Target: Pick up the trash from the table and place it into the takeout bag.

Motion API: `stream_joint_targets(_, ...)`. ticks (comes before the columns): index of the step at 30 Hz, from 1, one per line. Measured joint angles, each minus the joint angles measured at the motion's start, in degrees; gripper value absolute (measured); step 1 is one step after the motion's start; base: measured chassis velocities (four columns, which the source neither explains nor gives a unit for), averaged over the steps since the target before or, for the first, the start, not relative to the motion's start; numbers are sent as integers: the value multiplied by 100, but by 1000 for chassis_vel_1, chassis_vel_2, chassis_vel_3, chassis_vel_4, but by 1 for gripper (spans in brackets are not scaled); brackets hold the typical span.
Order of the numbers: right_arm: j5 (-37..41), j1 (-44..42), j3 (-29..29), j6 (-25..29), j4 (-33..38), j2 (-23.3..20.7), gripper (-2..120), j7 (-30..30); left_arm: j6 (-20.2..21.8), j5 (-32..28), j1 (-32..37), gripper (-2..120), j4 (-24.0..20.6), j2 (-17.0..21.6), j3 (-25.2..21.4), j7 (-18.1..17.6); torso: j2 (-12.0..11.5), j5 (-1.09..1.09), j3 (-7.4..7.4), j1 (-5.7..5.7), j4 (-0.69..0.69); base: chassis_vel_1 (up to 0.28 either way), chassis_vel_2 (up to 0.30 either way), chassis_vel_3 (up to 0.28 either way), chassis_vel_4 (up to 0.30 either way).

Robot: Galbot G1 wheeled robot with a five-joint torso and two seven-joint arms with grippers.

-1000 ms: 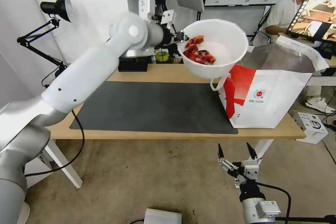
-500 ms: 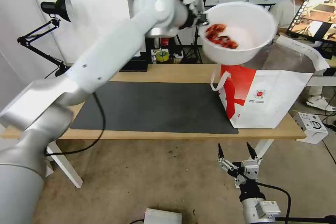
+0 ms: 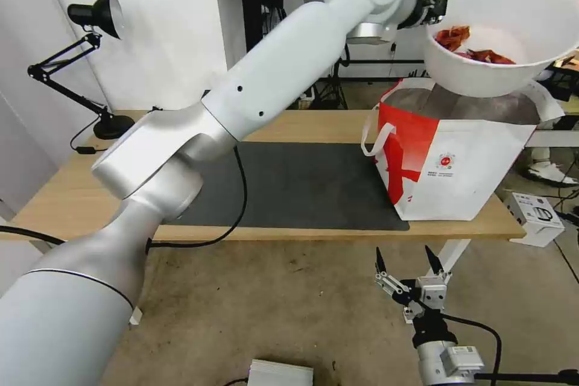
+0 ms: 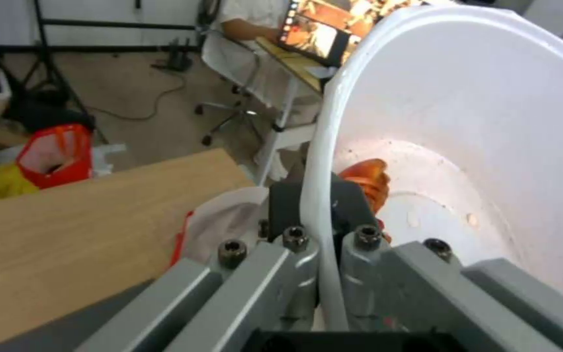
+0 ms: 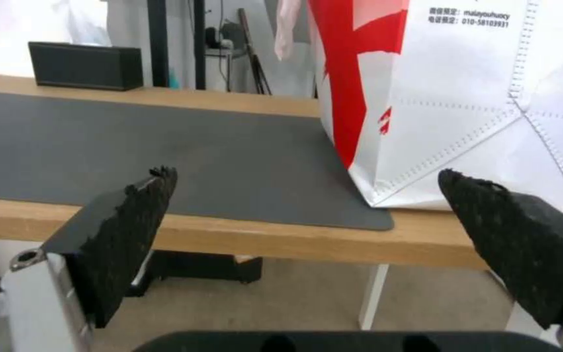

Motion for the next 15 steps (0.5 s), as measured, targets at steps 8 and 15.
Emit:
stream_joint_targets(8,0,0,0,0,0,0,100,0,-314,-171,-41,0,-18,12,374,-409,0,0,0,0,-1,0,0,0,0)
stream_joint_targets(15,0,0,0,0,0,0,100,0,-653,-330,-135,0,-36,13,638,-771,0,0,0,0,-1,0,0,0,0)
